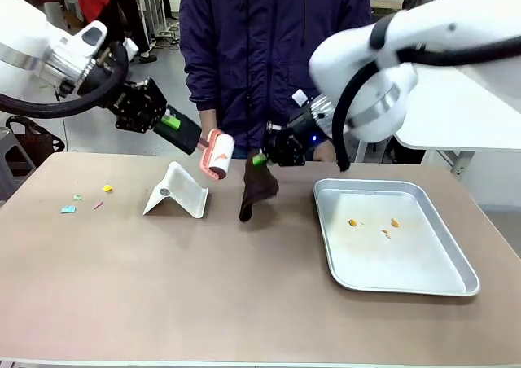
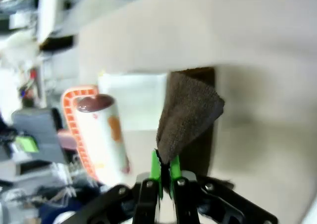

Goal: Clean the surface of the table.
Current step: Hold the Lint Roller with your left hand and the towel with your right hand.

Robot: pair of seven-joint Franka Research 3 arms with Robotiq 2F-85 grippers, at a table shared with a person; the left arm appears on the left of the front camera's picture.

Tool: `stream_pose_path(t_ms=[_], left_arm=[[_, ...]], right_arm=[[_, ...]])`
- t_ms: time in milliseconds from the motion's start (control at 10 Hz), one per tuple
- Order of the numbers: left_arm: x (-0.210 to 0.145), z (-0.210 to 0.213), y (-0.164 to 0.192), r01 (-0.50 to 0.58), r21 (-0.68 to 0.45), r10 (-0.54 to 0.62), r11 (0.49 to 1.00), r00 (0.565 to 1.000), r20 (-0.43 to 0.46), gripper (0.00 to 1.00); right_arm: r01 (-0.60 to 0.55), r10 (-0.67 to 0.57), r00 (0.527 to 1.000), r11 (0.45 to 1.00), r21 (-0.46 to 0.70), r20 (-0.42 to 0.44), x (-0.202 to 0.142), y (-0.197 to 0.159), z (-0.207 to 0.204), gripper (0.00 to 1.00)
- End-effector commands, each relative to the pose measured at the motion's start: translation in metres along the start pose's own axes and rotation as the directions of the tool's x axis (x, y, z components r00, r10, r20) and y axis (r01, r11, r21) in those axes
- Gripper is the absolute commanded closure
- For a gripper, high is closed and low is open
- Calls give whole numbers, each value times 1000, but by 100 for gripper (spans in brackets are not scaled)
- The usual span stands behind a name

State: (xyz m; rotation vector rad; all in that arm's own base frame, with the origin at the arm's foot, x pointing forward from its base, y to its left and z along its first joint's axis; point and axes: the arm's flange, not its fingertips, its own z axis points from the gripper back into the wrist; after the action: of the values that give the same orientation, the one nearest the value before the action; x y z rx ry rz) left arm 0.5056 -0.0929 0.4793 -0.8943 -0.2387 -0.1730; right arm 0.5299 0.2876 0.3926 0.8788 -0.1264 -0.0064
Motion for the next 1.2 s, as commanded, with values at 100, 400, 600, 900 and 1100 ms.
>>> stream_pose_path(t_ms=[100, 400, 600, 900, 1100], left_arm=[[-41, 54, -8, 76, -255, -73, 964, 997, 23, 86], [-90, 127, -4, -23, -267, 68, 964, 985, 159, 86], [-130, 178, 23, -132, -304, 210, 943, 948, 238, 86], [-193, 252, 90, -57, -349, 149, 935, 959, 242, 86], [-218, 275, 134, -116, -323, 176, 939, 971, 162, 86]], right_arm=[[-3, 88, 980, 901, 434, -176, -56, -47, 65, 100], [-41, 155, 977, 817, 575, -149, -109, -59, 121, 100], [-75, 159, 983, 794, 604, -88, -155, -74, 161, 100], [-64, 6, 994, 838, 542, 109, -200, -124, 229, 100], [-80, -46, 977, 829, 554, 210, -212, -166, 276, 100]])
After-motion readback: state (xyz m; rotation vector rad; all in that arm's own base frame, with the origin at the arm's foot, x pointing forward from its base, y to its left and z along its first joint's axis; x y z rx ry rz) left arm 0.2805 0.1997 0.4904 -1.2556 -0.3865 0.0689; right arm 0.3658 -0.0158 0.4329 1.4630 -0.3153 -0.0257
